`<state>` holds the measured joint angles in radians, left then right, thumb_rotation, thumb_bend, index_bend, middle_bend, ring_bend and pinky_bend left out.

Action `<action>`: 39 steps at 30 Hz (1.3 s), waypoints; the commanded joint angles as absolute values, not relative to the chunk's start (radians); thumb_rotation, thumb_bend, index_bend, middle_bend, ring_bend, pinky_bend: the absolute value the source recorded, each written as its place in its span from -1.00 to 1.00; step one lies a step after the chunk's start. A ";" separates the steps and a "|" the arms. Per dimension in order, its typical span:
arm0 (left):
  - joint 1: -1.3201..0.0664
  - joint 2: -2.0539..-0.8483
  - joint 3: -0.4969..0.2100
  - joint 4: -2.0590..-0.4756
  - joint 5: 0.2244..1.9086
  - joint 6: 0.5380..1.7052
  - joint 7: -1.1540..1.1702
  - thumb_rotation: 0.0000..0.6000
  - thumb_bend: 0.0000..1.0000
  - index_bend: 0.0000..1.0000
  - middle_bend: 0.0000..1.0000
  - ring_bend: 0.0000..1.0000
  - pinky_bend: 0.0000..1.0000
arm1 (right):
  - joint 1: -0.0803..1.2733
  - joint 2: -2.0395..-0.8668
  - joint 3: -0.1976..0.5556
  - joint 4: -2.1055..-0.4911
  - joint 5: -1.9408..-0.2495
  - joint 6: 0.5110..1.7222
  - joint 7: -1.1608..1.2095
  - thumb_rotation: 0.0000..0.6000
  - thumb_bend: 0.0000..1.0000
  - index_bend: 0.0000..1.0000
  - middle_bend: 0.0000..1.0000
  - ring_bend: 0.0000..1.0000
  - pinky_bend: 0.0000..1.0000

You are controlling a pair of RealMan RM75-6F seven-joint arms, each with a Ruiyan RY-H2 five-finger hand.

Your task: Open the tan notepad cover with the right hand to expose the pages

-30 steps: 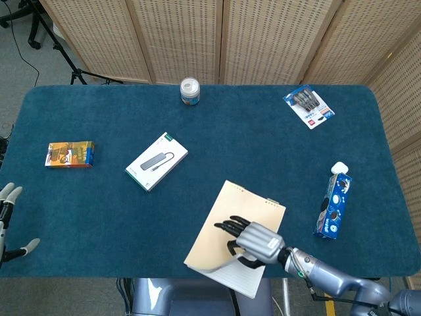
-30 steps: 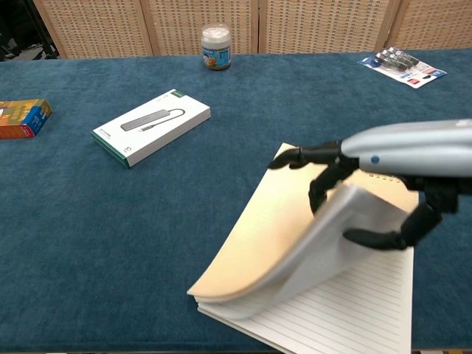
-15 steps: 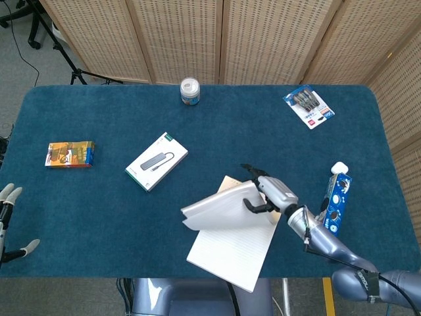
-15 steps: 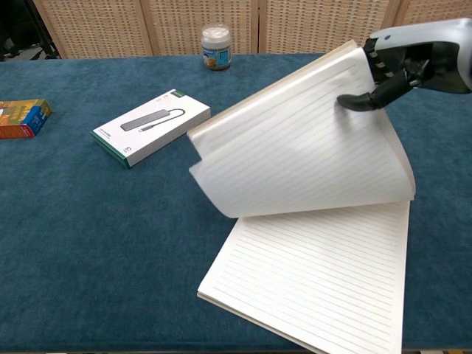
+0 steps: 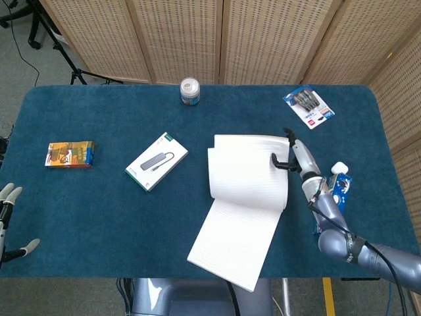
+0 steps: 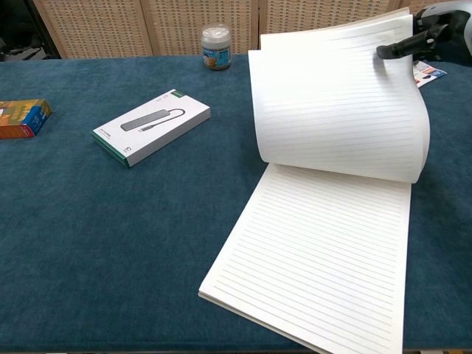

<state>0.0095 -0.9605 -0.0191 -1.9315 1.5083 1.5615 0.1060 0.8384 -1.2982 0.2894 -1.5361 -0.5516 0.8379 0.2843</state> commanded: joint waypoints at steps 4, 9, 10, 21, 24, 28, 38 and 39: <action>0.007 -0.961 -0.023 -1.931 1.502 1.559 0.104 1.00 -0.89 -1.00 -1.00 -1.00 -1.00 | 0.836 -1.406 0.278 -1.318 -0.603 0.847 0.232 1.00 -0.70 -0.94 -1.00 -1.00 -1.00; 0.005 -0.962 -0.022 -1.932 1.500 1.555 0.108 1.00 -0.89 -1.00 -1.00 -1.00 -1.00 | 0.835 -1.481 0.286 -1.194 -0.642 0.948 0.158 1.00 -0.79 -1.00 -1.00 -1.00 -1.00; 0.006 -0.961 -0.022 -1.932 1.500 1.556 0.106 1.00 -0.89 -1.00 -1.00 -1.00 -1.00 | 0.836 -1.509 0.290 -1.151 -0.650 0.990 0.129 1.00 -0.80 -1.00 -1.00 -1.00 -1.00; 0.010 -0.961 -0.021 -1.931 1.506 1.564 0.101 1.00 -0.89 -1.00 -1.00 -1.00 -1.00 | 0.791 -1.514 0.297 -1.106 -0.910 1.186 0.117 1.00 -1.00 -1.00 -1.00 -1.00 -1.00; 0.012 -0.961 -0.021 -1.931 1.509 1.569 0.102 1.00 -0.89 -1.00 -1.00 -1.00 -1.00 | 0.770 -1.482 0.268 -1.145 -0.998 1.222 0.115 1.00 -1.00 -1.00 -1.00 -1.00 -1.00; 0.015 -0.962 -0.020 -1.929 1.511 1.574 0.103 1.00 -0.89 -1.00 -1.00 -1.00 -1.00 | 0.732 -1.422 0.206 -1.218 -1.132 1.276 0.096 1.00 -1.00 -1.00 -1.00 -1.00 -1.00; 0.025 -0.977 -0.017 -1.924 1.529 1.598 0.122 1.00 -0.89 -1.00 -1.00 -1.00 -1.00 | 0.623 -1.208 0.007 -1.535 -1.410 1.343 -0.107 1.00 -1.00 -1.00 -1.00 -1.00 -1.00; 0.026 -0.977 -0.017 -1.924 1.531 1.600 0.122 1.00 -0.89 -1.00 -1.00 -1.00 -1.00 | 0.615 -1.200 -0.001 -1.552 -1.422 1.349 -0.116 1.00 -1.00 -1.00 -1.00 -1.00 -1.00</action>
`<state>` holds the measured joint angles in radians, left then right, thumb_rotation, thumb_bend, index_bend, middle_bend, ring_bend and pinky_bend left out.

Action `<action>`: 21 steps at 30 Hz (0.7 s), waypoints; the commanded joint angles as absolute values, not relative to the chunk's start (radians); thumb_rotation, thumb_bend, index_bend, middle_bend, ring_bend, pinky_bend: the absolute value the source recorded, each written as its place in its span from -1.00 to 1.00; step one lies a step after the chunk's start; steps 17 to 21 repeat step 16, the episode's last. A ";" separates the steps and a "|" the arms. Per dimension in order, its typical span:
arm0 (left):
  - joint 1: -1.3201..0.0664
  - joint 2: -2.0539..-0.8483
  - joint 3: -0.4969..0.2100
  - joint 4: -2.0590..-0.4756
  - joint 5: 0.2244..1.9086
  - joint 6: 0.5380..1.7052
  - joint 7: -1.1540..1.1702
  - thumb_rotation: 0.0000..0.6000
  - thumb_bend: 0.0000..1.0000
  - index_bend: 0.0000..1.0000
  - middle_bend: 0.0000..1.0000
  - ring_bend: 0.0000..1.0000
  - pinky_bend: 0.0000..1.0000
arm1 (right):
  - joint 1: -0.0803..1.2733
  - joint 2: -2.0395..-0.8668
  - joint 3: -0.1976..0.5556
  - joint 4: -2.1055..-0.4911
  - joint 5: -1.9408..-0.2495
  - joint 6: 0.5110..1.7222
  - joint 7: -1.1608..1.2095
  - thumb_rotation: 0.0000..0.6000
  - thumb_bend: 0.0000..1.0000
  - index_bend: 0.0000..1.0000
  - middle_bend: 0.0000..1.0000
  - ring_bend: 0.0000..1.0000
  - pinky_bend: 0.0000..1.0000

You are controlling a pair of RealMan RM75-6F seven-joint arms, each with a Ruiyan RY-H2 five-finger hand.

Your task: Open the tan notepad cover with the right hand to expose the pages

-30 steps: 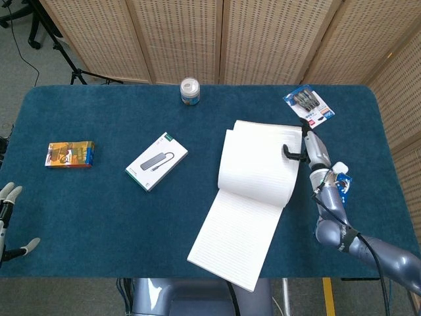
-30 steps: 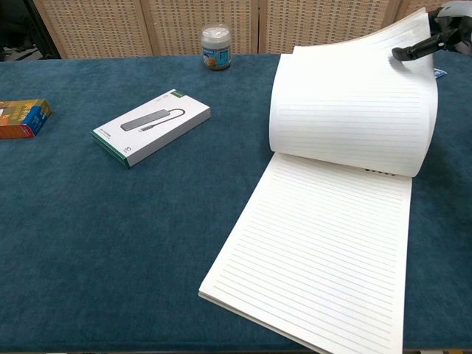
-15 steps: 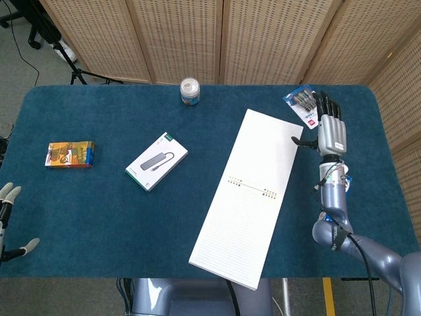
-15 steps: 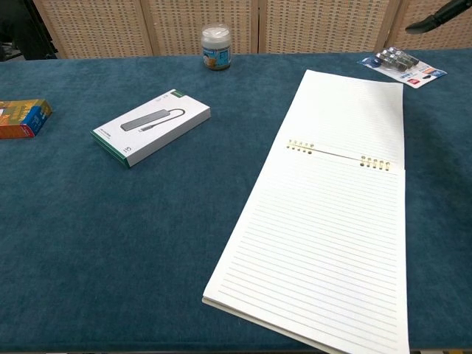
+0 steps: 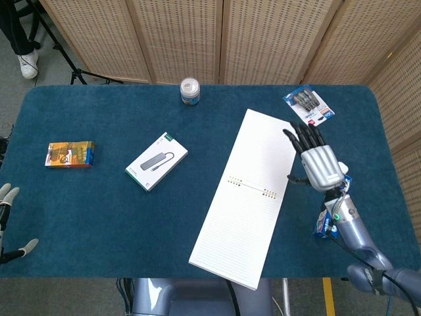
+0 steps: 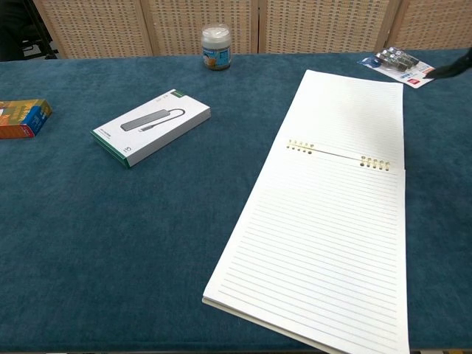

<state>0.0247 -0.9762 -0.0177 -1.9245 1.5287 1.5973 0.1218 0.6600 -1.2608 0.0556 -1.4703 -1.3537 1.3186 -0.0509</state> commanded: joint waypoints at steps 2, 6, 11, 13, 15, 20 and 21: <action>0.028 -0.978 -0.016 -1.923 1.534 1.604 0.121 1.00 -0.89 -1.00 -1.00 -1.00 -1.00 | 0.591 -1.183 -0.022 -1.592 -1.453 1.368 -0.137 1.00 -1.00 -1.00 -1.00 -1.00 -1.00; 0.032 -0.982 -0.014 -1.918 1.547 1.614 0.131 1.00 -0.89 -1.00 -1.00 -1.00 -1.00 | 0.498 -1.181 -0.071 -1.665 -1.488 1.441 -0.186 1.00 -1.00 -1.00 -1.00 -1.00 -1.00; 0.039 -0.995 -0.011 -1.909 1.568 1.630 0.146 1.00 -0.89 -1.00 -1.00 -1.00 -1.00 | 0.373 -1.239 -0.084 -1.714 -1.467 1.550 -0.181 1.00 -1.00 -1.00 -1.00 -1.00 -1.00; 0.039 -0.996 -0.013 -1.907 1.568 1.632 0.145 1.00 -0.89 -1.00 -1.00 -1.00 -1.00 | 0.348 -1.255 -0.079 -1.729 -1.472 1.572 -0.175 1.00 -1.00 -1.00 -1.00 -1.00 -1.00; 0.040 -0.995 -0.012 -1.907 1.569 1.632 0.141 1.00 -0.89 -1.00 -1.00 -1.00 -1.00 | 0.331 -1.264 -0.066 -1.743 -1.470 1.583 -0.168 1.00 -1.00 -1.00 -1.00 -1.00 -1.00; 0.040 -0.994 -0.012 -1.906 1.570 1.632 0.139 1.00 -0.89 -1.00 -1.00 -1.00 -1.00 | 0.325 -1.267 -0.060 -1.742 -1.474 1.589 -0.173 1.00 -1.00 -1.00 -1.00 -1.00 -1.00; 0.040 -0.994 -0.012 -1.906 1.570 1.632 0.139 1.00 -0.89 -1.00 -1.00 -1.00 -1.00 | 0.325 -1.267 -0.060 -1.742 -1.474 1.589 -0.173 1.00 -1.00 -1.00 -1.00 -1.00 -1.00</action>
